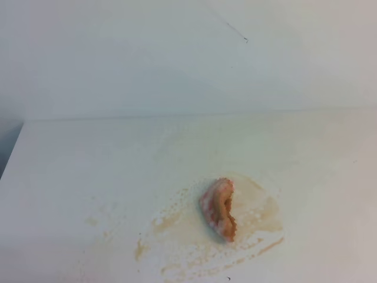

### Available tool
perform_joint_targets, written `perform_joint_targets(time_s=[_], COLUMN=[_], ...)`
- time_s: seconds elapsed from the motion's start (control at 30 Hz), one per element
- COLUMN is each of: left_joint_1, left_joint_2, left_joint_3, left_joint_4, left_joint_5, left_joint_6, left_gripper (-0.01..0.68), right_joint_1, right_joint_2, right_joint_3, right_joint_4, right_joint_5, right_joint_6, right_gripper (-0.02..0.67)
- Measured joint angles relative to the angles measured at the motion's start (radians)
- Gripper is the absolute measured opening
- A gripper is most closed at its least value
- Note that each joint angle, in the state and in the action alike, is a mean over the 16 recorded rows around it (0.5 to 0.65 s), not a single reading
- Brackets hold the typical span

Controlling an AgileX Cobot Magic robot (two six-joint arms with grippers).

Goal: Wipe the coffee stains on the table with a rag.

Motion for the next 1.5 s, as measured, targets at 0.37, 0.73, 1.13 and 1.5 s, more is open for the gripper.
perform_joint_targets(time_s=[0.37,0.73,1.13,1.5], left_joint_1=[0.0,0.0,0.0,0.0], left_joint_2=[0.0,0.0,0.0,0.0], left_joint_3=[0.0,0.0,0.0,0.0], left_joint_4=[0.0,0.0,-0.001,-0.002], left_joint_5=[0.0,0.0,0.0,0.0], left_joint_6=[0.0,0.0,0.0,0.0], left_gripper=[0.0,0.0,0.0,0.0], right_joint_1=[-0.467,-0.738,-0.814,-0.84], right_joint_2=[-0.364,-0.59,-0.661,-0.814], right_joint_3=[0.204,0.356,0.406,0.682], right_joint_4=[-0.011,-0.229,-1.464,-1.779], right_joint_5=[0.295,0.4,0.823,0.625], right_joint_6=[-0.06,0.081,1.243,1.492], right_gripper=[0.0,0.0,0.0,0.0])
